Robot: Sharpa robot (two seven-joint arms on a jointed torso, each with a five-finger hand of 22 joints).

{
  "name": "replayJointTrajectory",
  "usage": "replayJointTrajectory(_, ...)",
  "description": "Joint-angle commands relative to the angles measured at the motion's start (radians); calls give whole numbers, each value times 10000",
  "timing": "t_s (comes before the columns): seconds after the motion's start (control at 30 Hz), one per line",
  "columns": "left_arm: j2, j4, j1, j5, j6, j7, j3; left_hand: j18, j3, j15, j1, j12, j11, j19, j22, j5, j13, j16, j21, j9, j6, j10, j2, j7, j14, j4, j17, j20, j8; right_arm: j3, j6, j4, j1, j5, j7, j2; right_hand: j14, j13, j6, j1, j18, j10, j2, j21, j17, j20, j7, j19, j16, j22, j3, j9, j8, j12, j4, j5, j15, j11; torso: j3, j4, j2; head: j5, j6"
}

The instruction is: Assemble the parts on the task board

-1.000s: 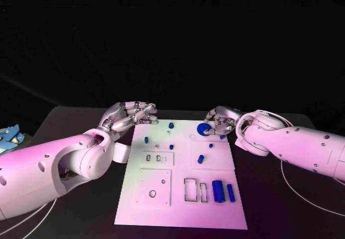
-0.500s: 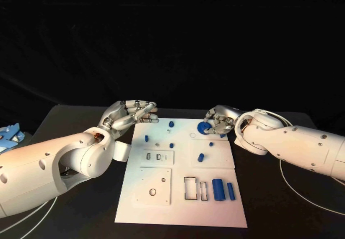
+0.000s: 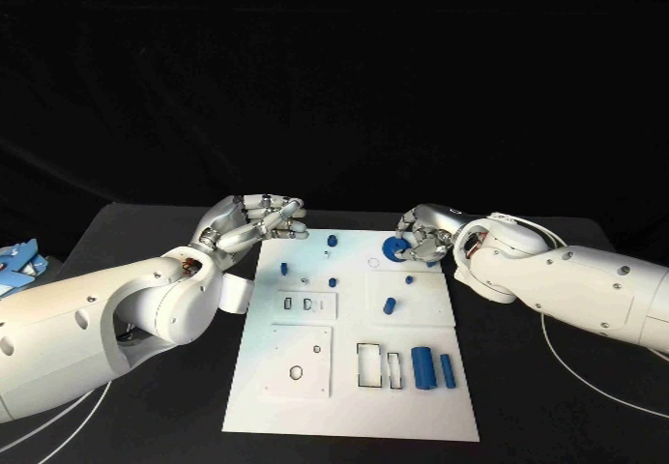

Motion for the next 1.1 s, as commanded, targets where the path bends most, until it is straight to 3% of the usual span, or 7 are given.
replayJointTrajectory(0.03,0,11,11,22,225,38,7,46,60,23,26,-50,23,74,-8,-23,9,-36,20,-15,-48,33,-93,150,-57,19,9,23,-37,-41,-426,60,-71,-695,80,0,862,151,305,29,-148,174,39,85,1726,-24,-170,122,45,1230,97,237,268,130,-9,-17,-145,-62,-2,4,1,-4,10)
replayJointTrajectory(0.17,-1,9,11,22,231,33,7,46,60,23,26,-50,23,74,-8,-23,9,-36,20,-15,-48,33,-93,150,-57,19,9,23,-37,-42,-975,150,-93,-993,126,1,865,339,459,-72,-169,347,56,140,1738,-103,-270,177,48,1316,159,347,428,277,18,-56,-226,-151,-4,5,-1,-10,27)
replayJointTrajectory(0.43,4,-22,11,25,226,32,7,46,70,26,20,-62,26,72,-14,-26,8,-47,17,-17,-53,29,-91,153,-64,24,22,24,-44,-43,-1780,418,-111,-1394,143,-5,868,354,439,-279,-186,375,-71,181,1748,-153,-295,218,50,1382,118,392,445,285,97,-79,-265,-181,-8,14,-6,-3,101)
replayJointTrajectory(0.63,4,-105,11,73,248,84,8,46,73,27,20,-65,27,72,-16,-26,8,-49,16,-18,-55,28,-90,154,-65,25,25,24,-46,-42,-2027,893,-110,-1769,47,95,865,353,420,-313,-194,374,-93,201,1734,-158,-296,238,46,1411,113,396,438,281,113,-52,-268,-182,1,19,2,7,130)
replayJointTrajectory(0.8,-15,-221,14,229,272,205,14,45,80,29,24,-73,30,69,-19,-26,6,-55,14,-20,-62,19,-88,157,-71,22,29,26,-52,-41,-2128,1135,-109,-2021,-38,349,865,346,395,-321,-195,368,-97,204,1733,-165,-298,240,45,1418,138,399,422,271,118,18,-272,-188,-14,29,9,3,150)
replayJointTrajectory(0.93,-38,-291,20,299,260,232,21,43,106,37,48,-91,36,58,-28,-22,2,-76,5,-25,-77,-2,-80,161,-95,10,39,29,-65,-40,-2147,1195,-107,-2104,-91,586,865,343,393,-321,-198,366,-97,213,1733,-165,-298,249,45,1430,141,399,420,268,118,24,-273,-188,-16,49,5,10,121)
replayJointTrajectory(1.1,-53,-382,40,340,239,256,25,35,125,57,55,-99,47,14,-48,-23,2,-130,-26,-28,-81,-10,-86,171,-168,8,42,42,-74,-44,-2141,1052,-106,-2145,-111,1059,865,354,385,-319,-198,374,-90,210,1732,-168,-298,247,45,1428,157,399,412,274,119,46,-274,-189,-19,18,14,28,129)
